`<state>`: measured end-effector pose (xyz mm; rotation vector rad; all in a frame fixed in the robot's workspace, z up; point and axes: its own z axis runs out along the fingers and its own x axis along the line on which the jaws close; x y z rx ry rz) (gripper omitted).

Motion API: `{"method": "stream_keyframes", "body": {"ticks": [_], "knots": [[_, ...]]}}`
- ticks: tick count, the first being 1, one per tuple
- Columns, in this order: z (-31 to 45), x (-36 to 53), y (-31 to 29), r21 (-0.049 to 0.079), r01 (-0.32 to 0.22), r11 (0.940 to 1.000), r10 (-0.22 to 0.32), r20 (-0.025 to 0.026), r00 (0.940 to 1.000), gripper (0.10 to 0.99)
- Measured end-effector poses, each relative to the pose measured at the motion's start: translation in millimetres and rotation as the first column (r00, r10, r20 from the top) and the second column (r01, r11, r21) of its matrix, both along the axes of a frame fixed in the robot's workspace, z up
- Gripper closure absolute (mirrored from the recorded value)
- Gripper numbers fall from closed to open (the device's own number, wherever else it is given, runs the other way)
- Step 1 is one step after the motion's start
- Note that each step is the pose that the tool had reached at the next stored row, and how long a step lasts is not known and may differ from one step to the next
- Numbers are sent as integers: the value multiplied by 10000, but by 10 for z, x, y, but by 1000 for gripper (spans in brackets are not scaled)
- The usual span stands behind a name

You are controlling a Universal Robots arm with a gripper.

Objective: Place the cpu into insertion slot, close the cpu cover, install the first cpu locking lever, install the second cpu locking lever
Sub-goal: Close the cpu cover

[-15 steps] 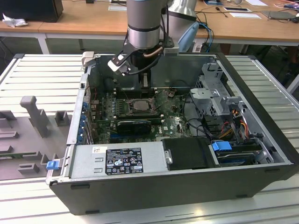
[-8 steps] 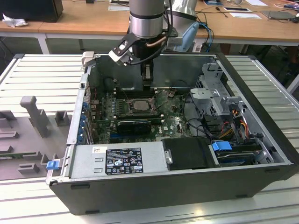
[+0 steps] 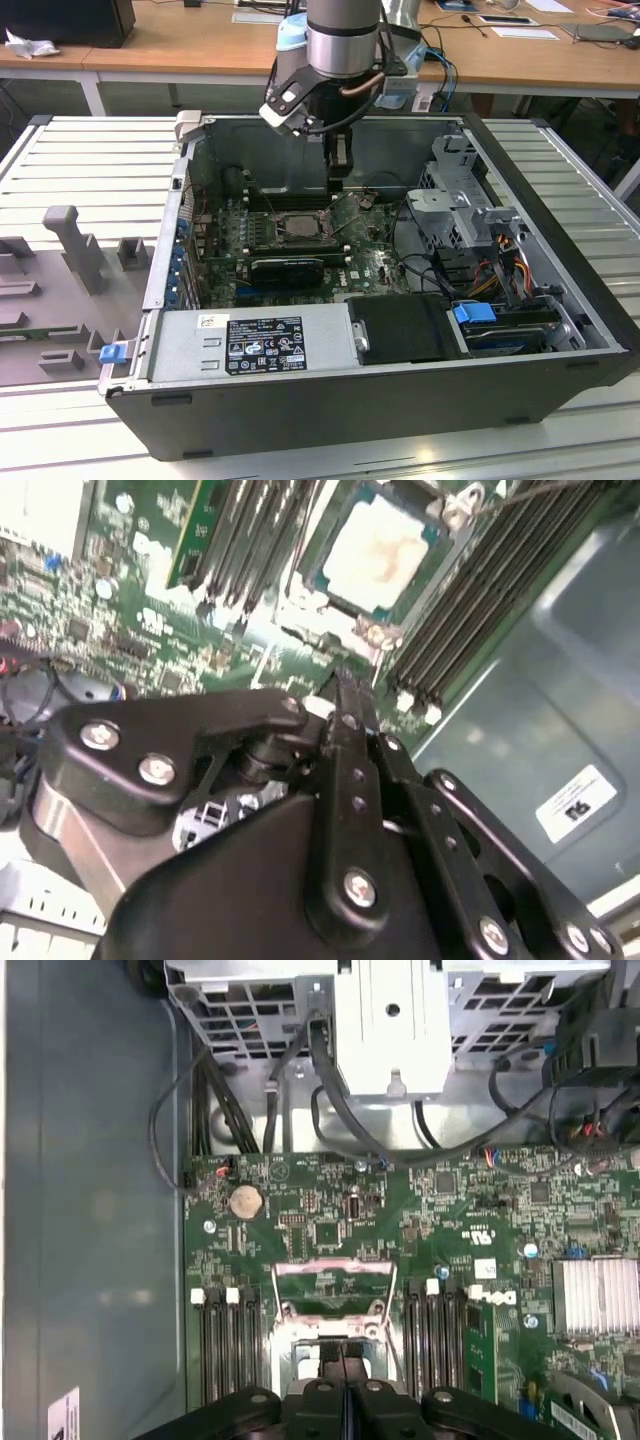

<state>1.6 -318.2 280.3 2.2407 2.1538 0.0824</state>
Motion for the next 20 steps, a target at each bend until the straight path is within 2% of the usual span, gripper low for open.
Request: {"method": "stream_keyframes", "body": {"ticks": [2, 9, 12, 15, 18, 20], "knots": [[-14, 50, 0, -2, -1, 10000, 1, -1, 10000, 980], [-160, 267, 0, 10, -103, 9999, 103, -2, 9999, 980], [-183, 378, 0, 37, -142, 9999, 142, -13, 9999, 980], [-210, 495, -1, 34, -149, 9999, 150, -66, 9999, 980], [-230, 558, 0, 38, -154, 9999, 154, -99, 9998, 980], [-283, 588, -1, 37, -155, 9999, 156, -136, 9998, 980]]}}
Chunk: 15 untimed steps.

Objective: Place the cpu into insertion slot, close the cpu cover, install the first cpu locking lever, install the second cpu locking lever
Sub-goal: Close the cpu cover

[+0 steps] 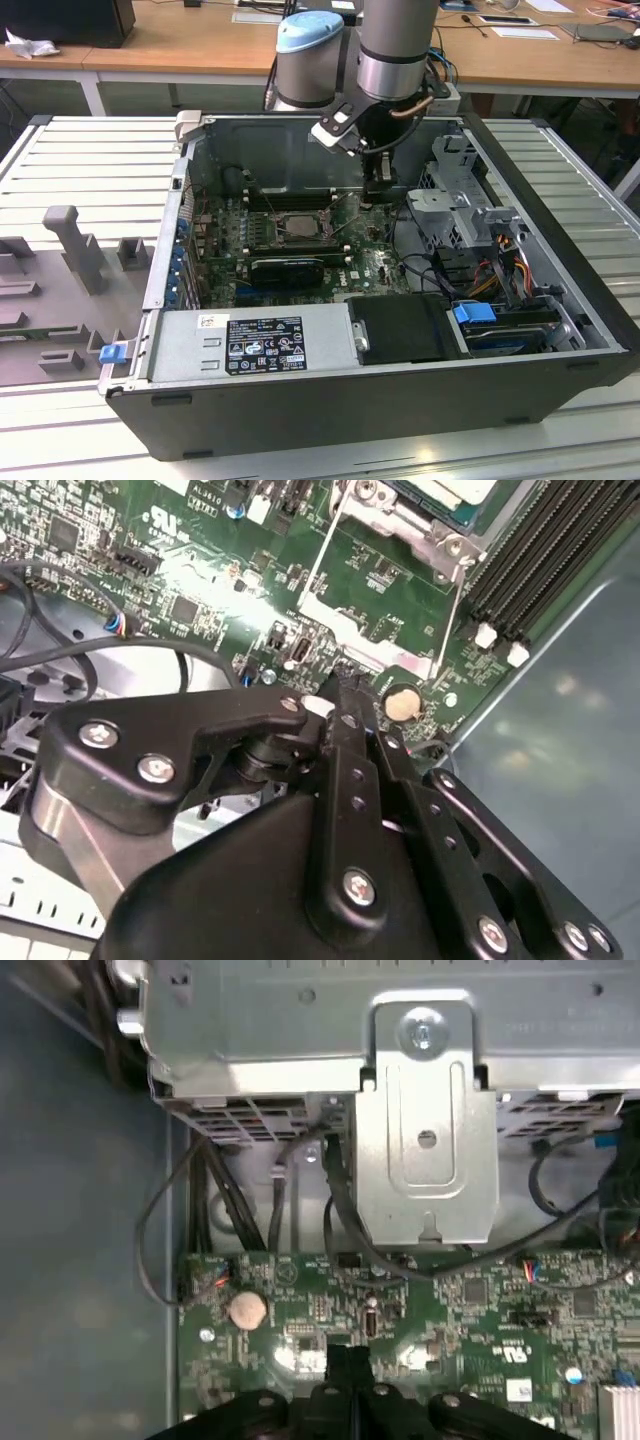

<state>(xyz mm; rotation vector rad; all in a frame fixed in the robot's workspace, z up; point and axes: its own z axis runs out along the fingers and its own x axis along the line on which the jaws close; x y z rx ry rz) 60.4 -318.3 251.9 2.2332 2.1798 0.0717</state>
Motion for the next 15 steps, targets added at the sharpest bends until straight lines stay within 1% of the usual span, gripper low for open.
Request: {"method": "stream_keyframes", "body": {"ticks": [1, 2, 3, 4, 5, 6, 13, 15], "knots": [[-17, 2, 0, 2, -2, 10000, 2, -85, 10000, 980], [-18, 2, 0, 1, -4, 10000, 4, -187, 9998, 980], [-18, 2, 0, 10, -6, 10000, 6, -311, 9995, 980], [-19, 2, 0, 28, -6, 10000, 7, -452, 9990, 980], [-20, 2, 1, 37, -6, 10000, 7, -538, 9986, 980], [-19, -22, 0, 35, -3, 10000, 5, -567, 9984, 980], [-19, -220, 0, 36, -4, 10000, 6, -567, 9984, 980], [-19, -243, 0, 36, -6, 10000, 8, -566, 9984, 980]]}}
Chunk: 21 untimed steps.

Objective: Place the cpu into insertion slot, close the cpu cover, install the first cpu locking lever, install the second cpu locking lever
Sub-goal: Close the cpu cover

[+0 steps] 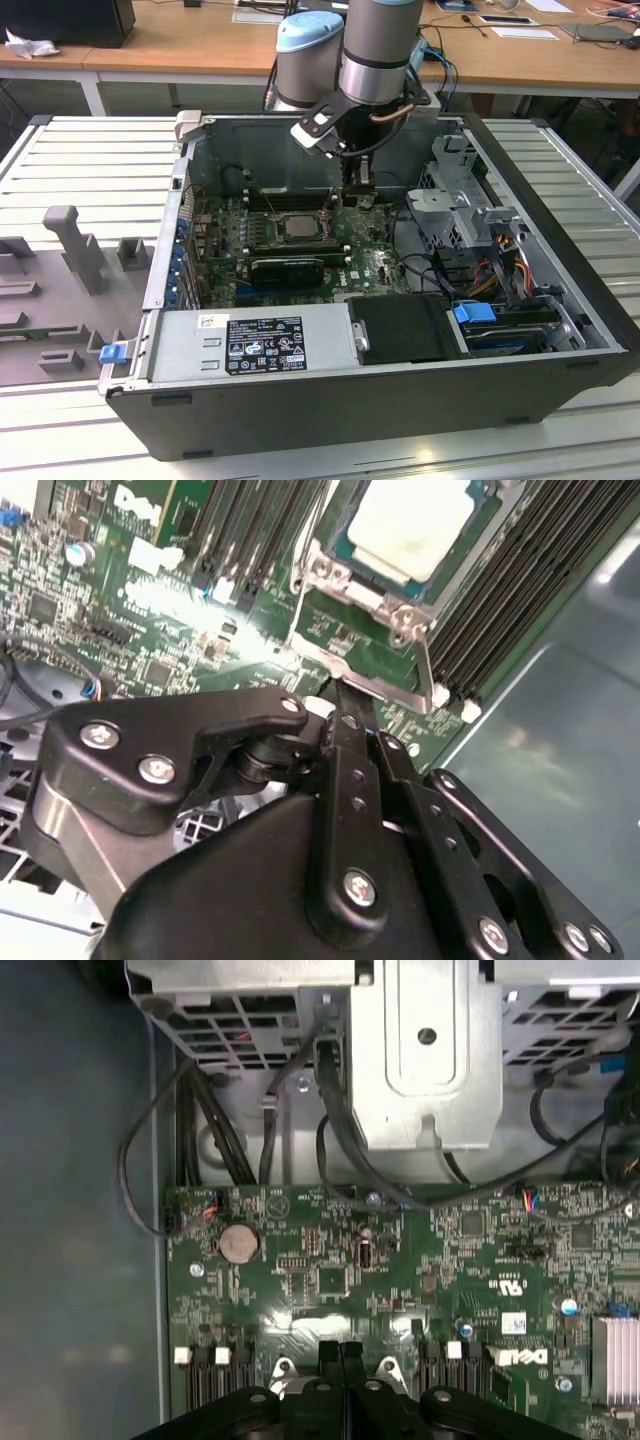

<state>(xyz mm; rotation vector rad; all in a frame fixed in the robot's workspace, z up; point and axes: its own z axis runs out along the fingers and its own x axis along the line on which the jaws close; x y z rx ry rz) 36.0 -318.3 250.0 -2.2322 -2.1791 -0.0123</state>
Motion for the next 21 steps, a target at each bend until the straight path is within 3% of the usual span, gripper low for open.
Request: {"method": "stream_keyframes", "body": {"ticks": [6, 12, 14, 17, 21], "knots": [[0, -94, 1, -1, -1, 10000, 1, 17, 10000, 980], [-11, -383, 1, 4, -2, 10000, 2, 96, 10000, 980], [-40, -432, 0, 0, -3, 10000, 3, 103, 9999, 980], [-166, -457, 1, 6, -325, 9995, 325, 104, 9994, 980], [-190, -598, 1, 7, -407, 9992, 407, 106, 9991, 980]]}}
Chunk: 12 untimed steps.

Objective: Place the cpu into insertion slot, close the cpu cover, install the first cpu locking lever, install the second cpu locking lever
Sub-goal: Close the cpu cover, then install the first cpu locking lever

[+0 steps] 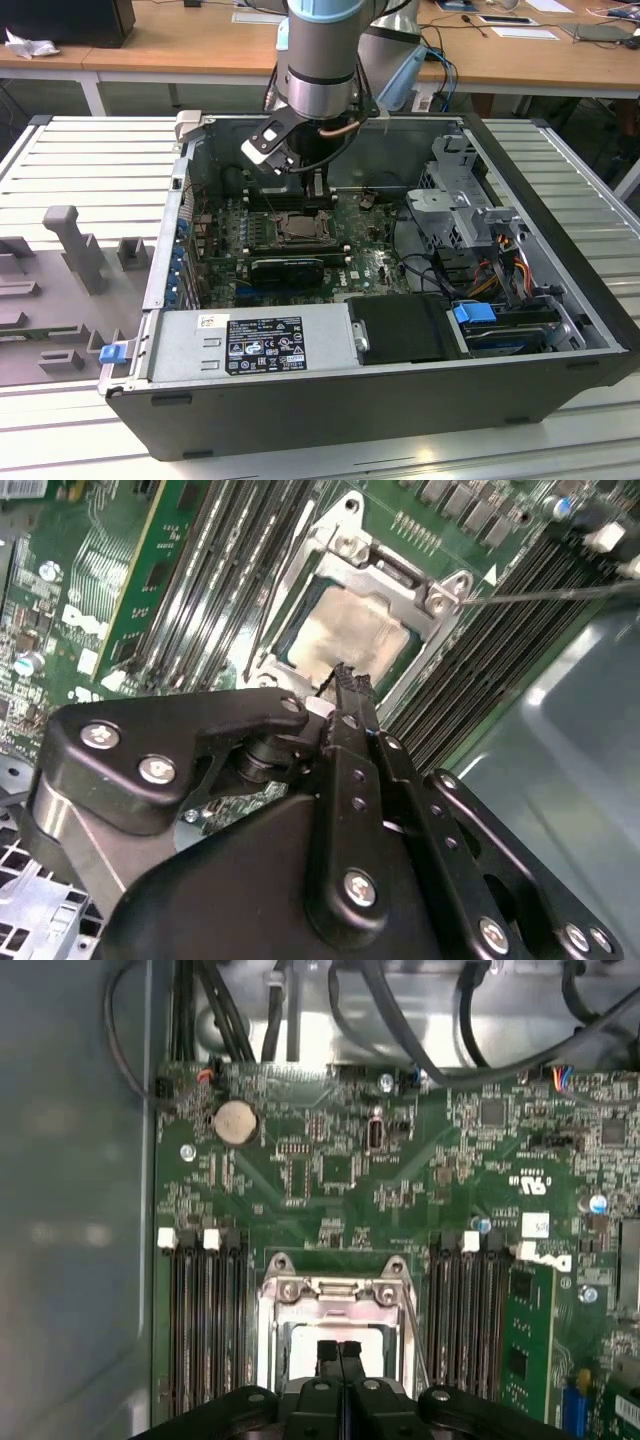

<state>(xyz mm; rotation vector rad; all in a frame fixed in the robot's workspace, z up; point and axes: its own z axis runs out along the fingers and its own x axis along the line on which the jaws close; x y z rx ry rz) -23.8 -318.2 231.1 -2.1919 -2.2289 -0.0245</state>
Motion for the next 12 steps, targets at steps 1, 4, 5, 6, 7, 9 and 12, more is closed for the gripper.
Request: {"method": "stream_keyframes", "body": {"ticks": [1, 4, 5, 6, 7, 9, 12], "knots": [[-1, -13, 0, 1, -5, 10000, 5, 1, 10000, 980], [-1, -47, 0, -1, -18, 10000, 18, 0, 10000, 980], [-1, -66, 0, 0, -20, 10000, 20, 0, 10000, 980], [-1, -83, 0, -1, -19, 10000, 19, 0, 10000, 980], [-1, -92, 0, -1, -19, 10000, 19, 0, 10000, 980], [-1, -115, 0, 0, -19, 10000, 19, 0, 10000, 980], [0, -128, 0, -1, -20, 10000, 20, -1, 10000, 980]]}}
